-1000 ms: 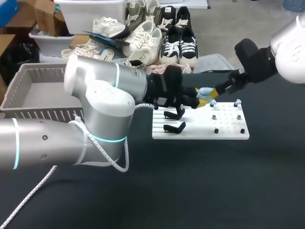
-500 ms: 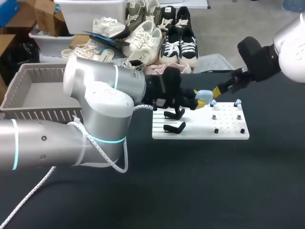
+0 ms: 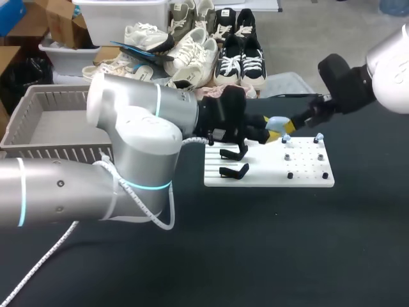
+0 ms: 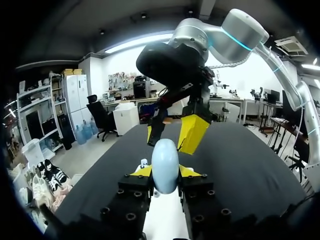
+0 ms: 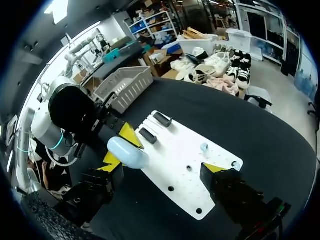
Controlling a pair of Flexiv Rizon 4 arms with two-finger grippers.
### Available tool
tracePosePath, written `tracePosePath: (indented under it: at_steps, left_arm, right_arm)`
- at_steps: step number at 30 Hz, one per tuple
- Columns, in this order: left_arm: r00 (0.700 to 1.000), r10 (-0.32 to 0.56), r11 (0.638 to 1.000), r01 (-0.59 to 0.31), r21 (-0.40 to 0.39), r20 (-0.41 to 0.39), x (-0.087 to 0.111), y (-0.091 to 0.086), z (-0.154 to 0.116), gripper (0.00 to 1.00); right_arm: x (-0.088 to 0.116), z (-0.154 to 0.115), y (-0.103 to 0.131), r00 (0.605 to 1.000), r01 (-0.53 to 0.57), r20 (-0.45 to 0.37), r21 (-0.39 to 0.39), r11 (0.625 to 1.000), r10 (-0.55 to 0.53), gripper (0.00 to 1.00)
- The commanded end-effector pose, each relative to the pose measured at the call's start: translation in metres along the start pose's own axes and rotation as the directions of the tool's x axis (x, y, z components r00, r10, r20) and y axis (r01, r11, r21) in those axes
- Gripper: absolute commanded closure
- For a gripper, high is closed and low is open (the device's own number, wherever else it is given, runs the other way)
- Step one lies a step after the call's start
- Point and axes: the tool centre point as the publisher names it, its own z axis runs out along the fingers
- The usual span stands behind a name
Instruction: Pick up each earbud case from the left stands, insert the matching earbuds, close the lid, and place the case in the box.
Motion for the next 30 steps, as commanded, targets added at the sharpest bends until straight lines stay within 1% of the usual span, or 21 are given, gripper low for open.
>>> tracePosePath:
  at_steps: [1,10,15,19,21,24,28,30]
  left_arm:
    - [1.000,0.002,1.000,-0.002,0.005,0.006,0.002,-0.005,-0.002,1.00]
    - [1.000,0.000,1.000,0.000,0.025,0.004,0.007,-0.015,-0.004,1.00]
    - [1.000,-0.008,0.999,0.008,0.036,0.013,0.010,-0.020,-0.010,1.00]
    - [0.998,-0.010,0.999,0.007,0.040,0.060,0.005,-0.022,-0.018,1.00]
    - [0.996,-0.009,0.999,0.005,0.046,0.087,0.002,-0.022,-0.021,1.00]
    - [0.992,-0.004,0.998,-0.003,0.057,0.126,-0.002,-0.024,-0.027,1.00]
    - [0.985,0.010,0.998,-0.021,0.062,0.173,-0.005,-0.027,-0.031,1.00]
    - [0.982,0.012,0.996,-0.029,0.085,0.191,-0.006,-0.028,-0.032,1.00]
  right_arm:
    - [0.000,-0.001,0.000,1.000,0.002,0.004,0.002,1.000,-0.002,0.00]
    - [-0.003,-0.008,0.001,1.000,0.007,0.006,0.022,1.000,-0.007,0.00]
    - [-0.002,-0.015,0.000,1.000,0.003,0.012,0.046,0.999,-0.004,0.00]
    - [0.005,-0.025,-0.003,1.000,-0.020,0.022,0.090,0.996,0.018,0.00]
    - [0.011,-0.029,-0.006,0.999,-0.035,0.001,0.121,0.992,0.035,0.00]
    - [0.019,-0.034,-0.012,0.998,-0.060,0.018,0.160,0.985,0.058,0.00]
    - [0.025,-0.036,-0.018,0.997,-0.078,0.019,0.194,0.978,0.075,0.00]
    - [0.027,-0.036,-0.020,0.997,-0.082,0.018,0.203,0.976,0.080,0.00]
